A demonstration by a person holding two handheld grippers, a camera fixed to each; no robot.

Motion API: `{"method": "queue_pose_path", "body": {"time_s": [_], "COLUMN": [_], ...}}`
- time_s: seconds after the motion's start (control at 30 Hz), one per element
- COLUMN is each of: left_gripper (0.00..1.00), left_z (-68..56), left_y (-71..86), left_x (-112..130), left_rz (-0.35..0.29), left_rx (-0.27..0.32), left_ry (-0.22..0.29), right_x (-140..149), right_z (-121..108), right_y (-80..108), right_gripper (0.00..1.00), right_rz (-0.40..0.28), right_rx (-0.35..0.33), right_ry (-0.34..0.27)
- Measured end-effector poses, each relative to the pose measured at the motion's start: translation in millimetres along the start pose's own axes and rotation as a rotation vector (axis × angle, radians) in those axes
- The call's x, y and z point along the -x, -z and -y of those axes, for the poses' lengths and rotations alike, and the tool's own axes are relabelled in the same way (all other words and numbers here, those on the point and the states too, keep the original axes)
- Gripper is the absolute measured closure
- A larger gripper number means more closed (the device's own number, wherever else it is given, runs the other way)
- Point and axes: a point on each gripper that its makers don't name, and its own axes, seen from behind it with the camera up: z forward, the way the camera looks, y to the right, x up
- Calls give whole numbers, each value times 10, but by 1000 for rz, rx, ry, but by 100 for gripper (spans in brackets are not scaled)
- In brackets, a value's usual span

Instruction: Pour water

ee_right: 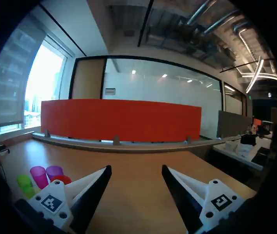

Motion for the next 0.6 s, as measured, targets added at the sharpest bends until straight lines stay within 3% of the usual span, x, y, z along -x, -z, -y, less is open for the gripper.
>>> {"method": "queue_pose_path", "body": {"time_s": [0.6], "left_gripper": [9], "left_z": [-9], "left_y": [-16], "left_x": [45], "left_rz": [2], "left_rx": [3], "left_ry": [-2], "right_x": [-137], "right_z": [-115], "right_y": [154], "right_gripper": [0], "right_rz": [-78], "right_rx": [-7], "right_ry": [8]}}
